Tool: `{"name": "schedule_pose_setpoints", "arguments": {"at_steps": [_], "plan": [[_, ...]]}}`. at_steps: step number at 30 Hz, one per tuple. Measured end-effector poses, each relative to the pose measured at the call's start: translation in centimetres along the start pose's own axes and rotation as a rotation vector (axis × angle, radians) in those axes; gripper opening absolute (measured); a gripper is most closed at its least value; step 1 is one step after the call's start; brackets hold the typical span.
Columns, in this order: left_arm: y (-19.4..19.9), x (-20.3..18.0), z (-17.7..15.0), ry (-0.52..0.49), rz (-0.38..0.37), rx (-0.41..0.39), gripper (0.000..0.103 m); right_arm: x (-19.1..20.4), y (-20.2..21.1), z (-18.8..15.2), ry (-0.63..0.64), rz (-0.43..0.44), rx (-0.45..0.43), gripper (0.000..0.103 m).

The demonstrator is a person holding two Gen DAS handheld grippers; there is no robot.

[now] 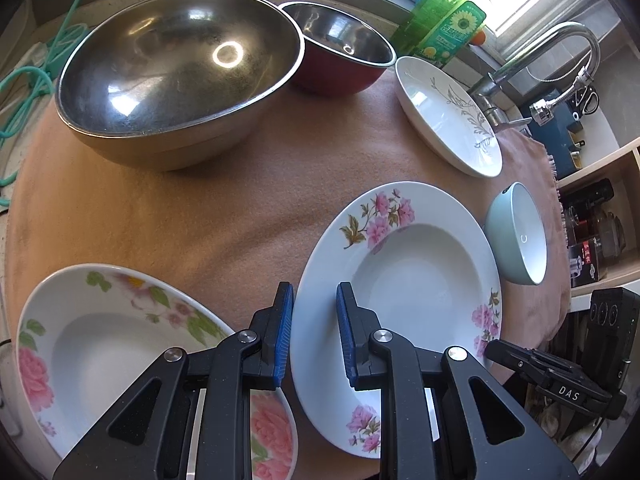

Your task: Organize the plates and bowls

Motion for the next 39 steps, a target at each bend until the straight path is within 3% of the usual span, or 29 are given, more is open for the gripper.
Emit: {"name": "schedule_pose_setpoints", "arguments": {"at_steps": [39], "plan": [[0.1,-0.8,-2.2,0.007,0.001,-0.005,0.021,0.5,-0.5,-2.4,0.078,0.0,0.047,0.019]]}}
Point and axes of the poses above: each gripper's, at about its wrist camera, not at the fingertips, and y roughly against the way its jaws point, x to its left, z to its top, the point moved 8 cm from there along -y, roughly the way its jaws point, and after that the axes turned 13 degrees about -z, right-handed, at the moved point
